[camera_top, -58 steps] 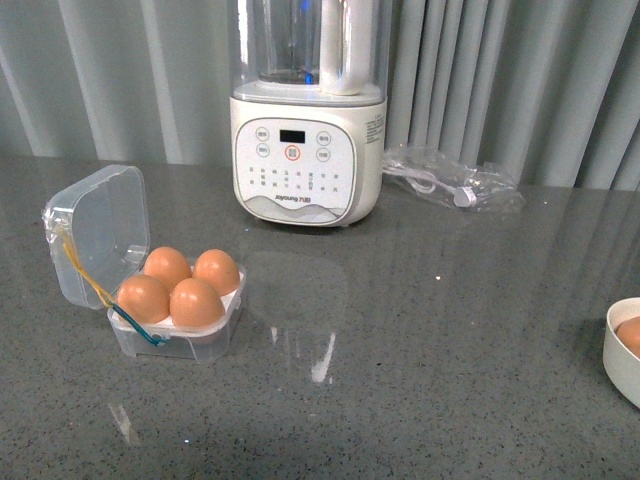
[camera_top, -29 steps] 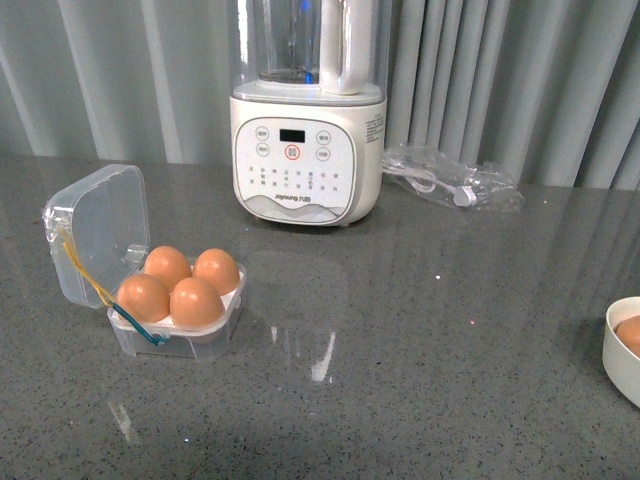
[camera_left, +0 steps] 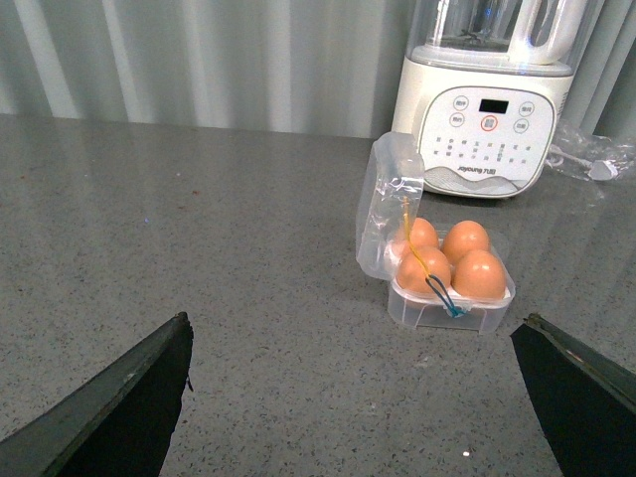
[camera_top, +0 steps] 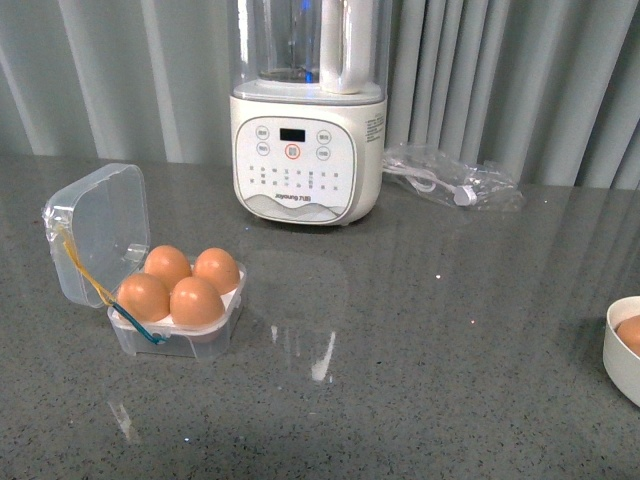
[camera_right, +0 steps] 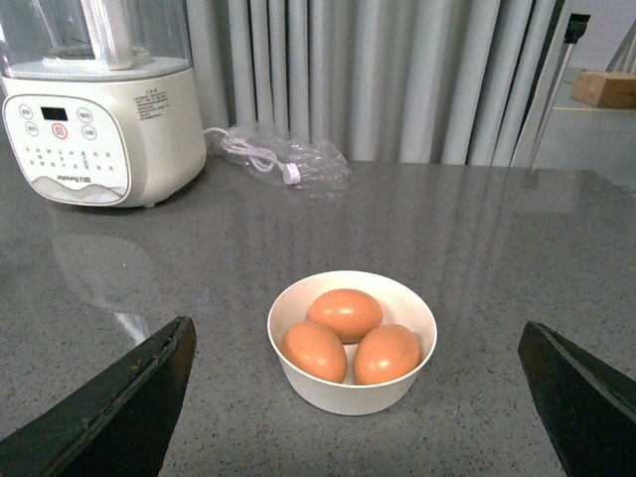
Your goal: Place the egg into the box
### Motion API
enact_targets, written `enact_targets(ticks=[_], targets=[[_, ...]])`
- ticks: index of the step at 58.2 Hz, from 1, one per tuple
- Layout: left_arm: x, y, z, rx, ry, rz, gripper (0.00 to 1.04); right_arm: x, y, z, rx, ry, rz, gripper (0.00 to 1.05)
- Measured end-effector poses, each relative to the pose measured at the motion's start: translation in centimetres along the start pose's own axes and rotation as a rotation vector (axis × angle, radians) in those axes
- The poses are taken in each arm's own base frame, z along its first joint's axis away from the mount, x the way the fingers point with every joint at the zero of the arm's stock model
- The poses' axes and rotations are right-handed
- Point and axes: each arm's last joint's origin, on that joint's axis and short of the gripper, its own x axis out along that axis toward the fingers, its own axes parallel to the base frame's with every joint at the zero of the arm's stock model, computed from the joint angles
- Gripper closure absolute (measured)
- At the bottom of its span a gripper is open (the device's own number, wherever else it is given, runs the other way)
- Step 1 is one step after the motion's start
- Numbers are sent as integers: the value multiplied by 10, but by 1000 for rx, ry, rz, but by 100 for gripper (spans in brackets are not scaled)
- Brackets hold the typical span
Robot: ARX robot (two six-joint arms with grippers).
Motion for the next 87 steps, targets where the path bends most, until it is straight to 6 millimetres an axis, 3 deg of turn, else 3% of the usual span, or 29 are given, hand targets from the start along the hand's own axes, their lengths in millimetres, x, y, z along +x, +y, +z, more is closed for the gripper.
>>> enact_targets(ticks=[30, 36, 42, 55, 66, 71, 77, 87], targets=[[0, 0, 0, 0, 1, 1, 7, 0, 0, 0, 1, 0, 0, 7], [1, -1, -6, -55, 263, 155, 7, 0, 0, 0, 2, 0, 0, 7], [2, -2, -11, -68, 367, 205, 7, 0, 0, 0, 2, 0, 0, 7], [13, -8, 13, -118, 247, 128, 7, 0, 0, 0, 2, 0, 0, 7], [56, -6, 22, -99, 183, 27, 7, 0, 0, 0, 2, 0, 0, 7], [87, -1, 30, -73, 143, 24, 7, 0, 0, 0, 2, 0, 0, 7], [138, 10, 32, -18, 157, 58, 7, 0, 0, 0, 2, 0, 0, 7], [187, 24, 27, 49, 237, 90, 7, 0, 0, 0, 2, 0, 0, 7]])
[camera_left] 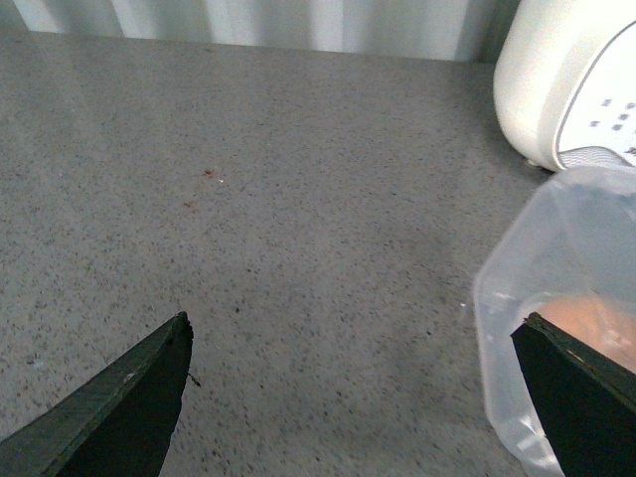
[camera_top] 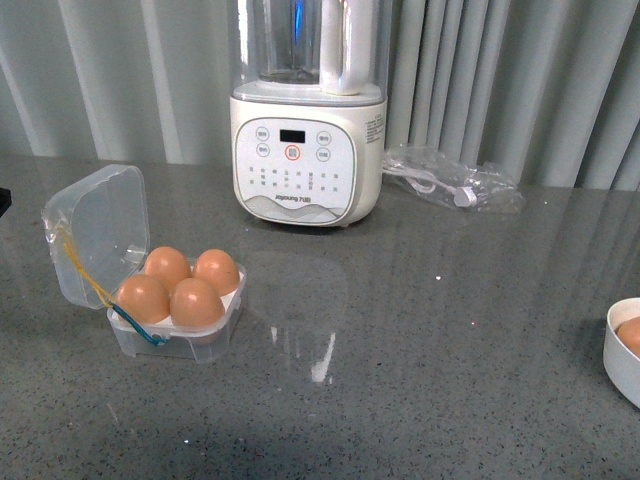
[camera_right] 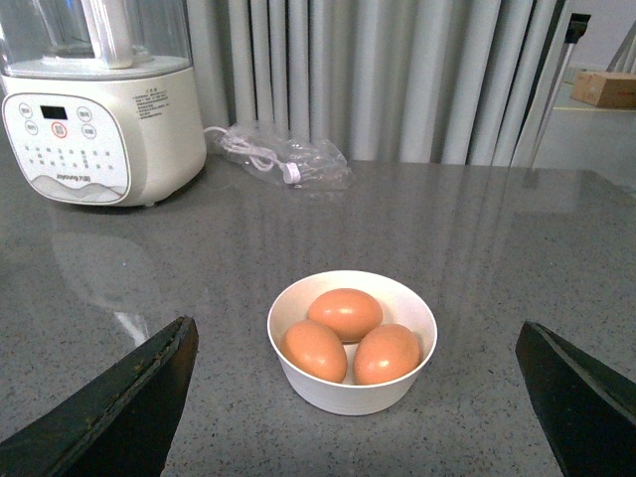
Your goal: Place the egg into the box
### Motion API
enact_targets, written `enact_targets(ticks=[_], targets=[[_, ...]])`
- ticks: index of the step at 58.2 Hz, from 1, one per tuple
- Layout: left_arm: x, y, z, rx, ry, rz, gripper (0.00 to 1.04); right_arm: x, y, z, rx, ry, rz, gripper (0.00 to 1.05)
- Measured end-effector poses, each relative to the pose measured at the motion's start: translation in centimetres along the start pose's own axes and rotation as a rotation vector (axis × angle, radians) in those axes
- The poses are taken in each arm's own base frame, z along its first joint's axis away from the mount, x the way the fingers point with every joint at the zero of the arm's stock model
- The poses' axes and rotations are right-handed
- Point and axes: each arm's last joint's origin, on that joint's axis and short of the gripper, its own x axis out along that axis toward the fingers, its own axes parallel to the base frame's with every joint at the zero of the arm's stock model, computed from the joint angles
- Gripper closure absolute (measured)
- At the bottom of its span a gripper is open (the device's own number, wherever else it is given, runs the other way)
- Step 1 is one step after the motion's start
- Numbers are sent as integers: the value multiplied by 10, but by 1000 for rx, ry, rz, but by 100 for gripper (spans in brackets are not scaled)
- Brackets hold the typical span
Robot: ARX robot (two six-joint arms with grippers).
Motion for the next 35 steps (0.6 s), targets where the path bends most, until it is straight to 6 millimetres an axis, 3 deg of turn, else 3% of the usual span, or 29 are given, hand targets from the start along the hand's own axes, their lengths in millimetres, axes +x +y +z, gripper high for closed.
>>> enact_targets(ticks=[14, 35], targets=[[36, 24, 25, 61, 1, 95, 7, 0, 0, 0, 0, 0, 0, 7], [74, 25, 18, 172, 74, 91, 7, 0, 0, 0, 0, 0, 0, 7]])
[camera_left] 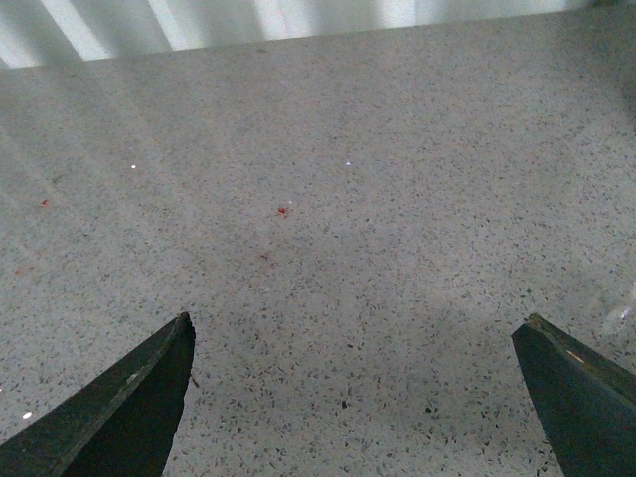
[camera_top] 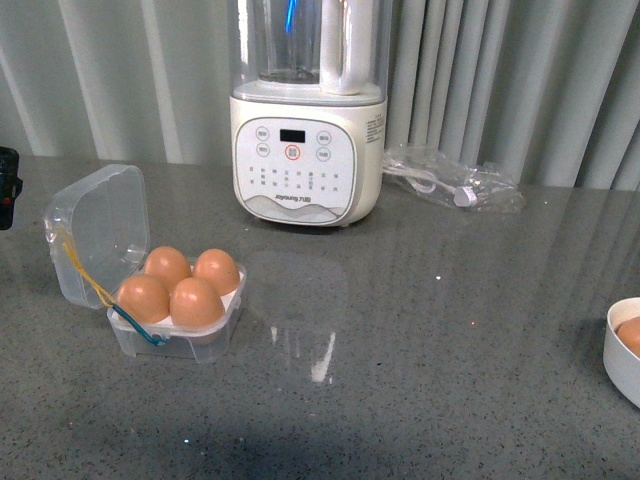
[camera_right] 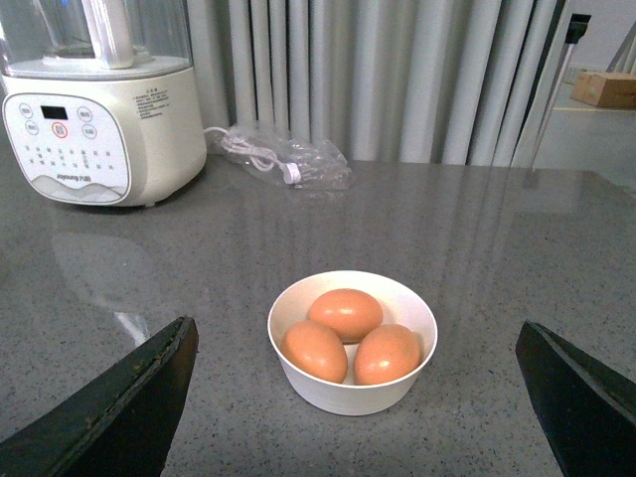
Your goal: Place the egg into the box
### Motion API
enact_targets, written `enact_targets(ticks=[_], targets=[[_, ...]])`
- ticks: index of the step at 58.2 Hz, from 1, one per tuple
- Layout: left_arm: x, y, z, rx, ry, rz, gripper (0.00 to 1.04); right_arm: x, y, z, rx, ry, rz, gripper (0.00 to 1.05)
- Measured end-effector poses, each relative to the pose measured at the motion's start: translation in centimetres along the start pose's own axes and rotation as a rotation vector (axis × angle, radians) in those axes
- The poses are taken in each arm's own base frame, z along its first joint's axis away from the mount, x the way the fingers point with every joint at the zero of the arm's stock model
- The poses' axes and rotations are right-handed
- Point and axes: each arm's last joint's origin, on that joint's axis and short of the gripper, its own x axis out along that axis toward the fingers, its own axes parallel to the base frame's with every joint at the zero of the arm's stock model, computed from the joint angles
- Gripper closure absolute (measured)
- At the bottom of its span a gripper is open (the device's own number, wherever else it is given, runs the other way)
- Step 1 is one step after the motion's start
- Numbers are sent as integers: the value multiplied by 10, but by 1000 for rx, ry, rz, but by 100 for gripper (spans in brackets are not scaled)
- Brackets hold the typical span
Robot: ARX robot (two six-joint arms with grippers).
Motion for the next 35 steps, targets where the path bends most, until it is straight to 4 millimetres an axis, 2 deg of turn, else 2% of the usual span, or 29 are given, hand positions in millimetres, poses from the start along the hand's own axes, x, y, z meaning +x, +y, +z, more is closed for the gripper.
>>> enact_targets(ticks=[10, 18, 35], targets=[[4, -12, 3, 25, -6, -20, 7, 0, 0, 0, 0, 0, 0, 7], [-1, -34, 3, 37, -17, -84, 7, 0, 0, 0, 0, 0, 0, 7], [-37, -97, 23, -10, -58, -301, 7, 0, 0, 0, 0, 0, 0, 7]])
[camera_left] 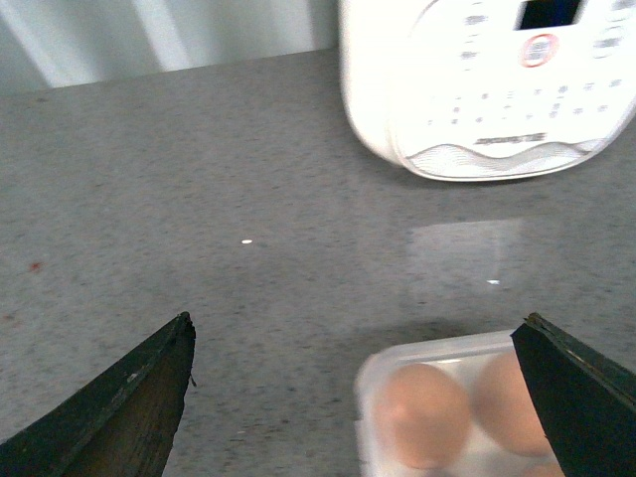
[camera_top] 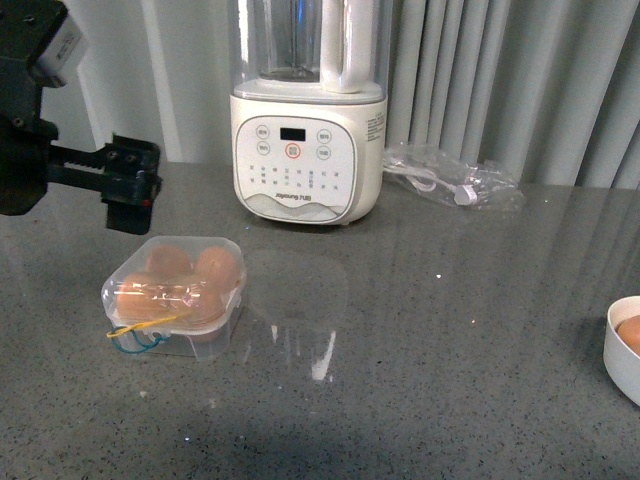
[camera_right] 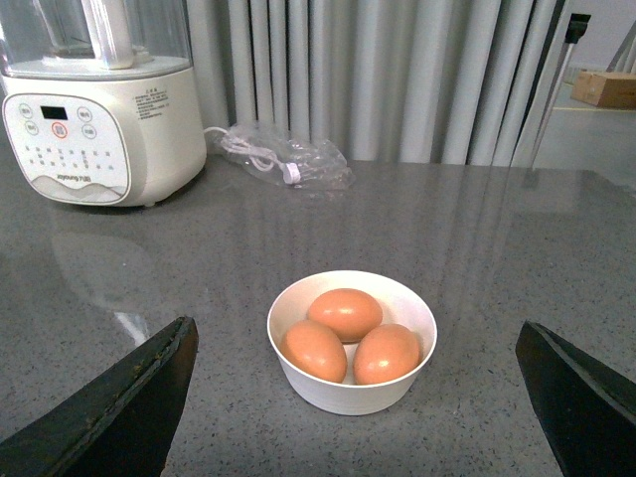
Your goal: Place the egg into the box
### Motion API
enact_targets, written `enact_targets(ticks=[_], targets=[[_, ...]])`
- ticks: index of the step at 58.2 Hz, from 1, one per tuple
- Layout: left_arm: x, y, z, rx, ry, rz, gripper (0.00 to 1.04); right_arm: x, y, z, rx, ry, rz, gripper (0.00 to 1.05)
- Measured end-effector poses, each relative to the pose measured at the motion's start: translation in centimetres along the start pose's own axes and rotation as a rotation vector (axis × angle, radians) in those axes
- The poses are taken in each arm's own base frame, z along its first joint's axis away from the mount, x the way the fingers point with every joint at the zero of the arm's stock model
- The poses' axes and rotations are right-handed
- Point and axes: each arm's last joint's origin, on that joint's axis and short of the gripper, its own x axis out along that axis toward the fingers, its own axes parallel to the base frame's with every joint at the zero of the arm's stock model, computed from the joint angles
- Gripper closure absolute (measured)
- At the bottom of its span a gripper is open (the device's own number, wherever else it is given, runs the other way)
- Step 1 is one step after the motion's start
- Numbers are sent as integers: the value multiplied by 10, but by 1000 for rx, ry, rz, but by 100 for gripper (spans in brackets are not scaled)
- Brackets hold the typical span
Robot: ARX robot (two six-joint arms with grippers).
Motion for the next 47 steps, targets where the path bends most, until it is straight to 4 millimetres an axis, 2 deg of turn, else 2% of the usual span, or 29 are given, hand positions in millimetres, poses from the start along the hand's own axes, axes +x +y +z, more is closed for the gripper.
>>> enact_targets(ticks=[6, 11, 19, 25, 30, 38, 47], targets=[[-6, -19, 2, -19, 7, -71, 7, 0, 0, 0, 0, 0, 0, 7], [-11, -27, 2, -27, 6, -103, 7, 0, 0, 0, 0, 0, 0, 7], [-19, -27, 7, -31, -16, -104, 7, 0, 0, 0, 0, 0, 0, 7], [-35, -23, 17, -26, -81, -60, 7, 0, 0, 0, 0, 0, 0, 7], [-58, -21, 31, -21, -158, -44, 7, 0, 0, 0, 0, 0, -1, 7], [-110, -21, 55, 9, -299, -37, 7, 0, 0, 0, 0, 0, 0, 7], [-154, -15, 54, 8, -343, -29, 7, 0, 0, 0, 0, 0, -1, 7]])
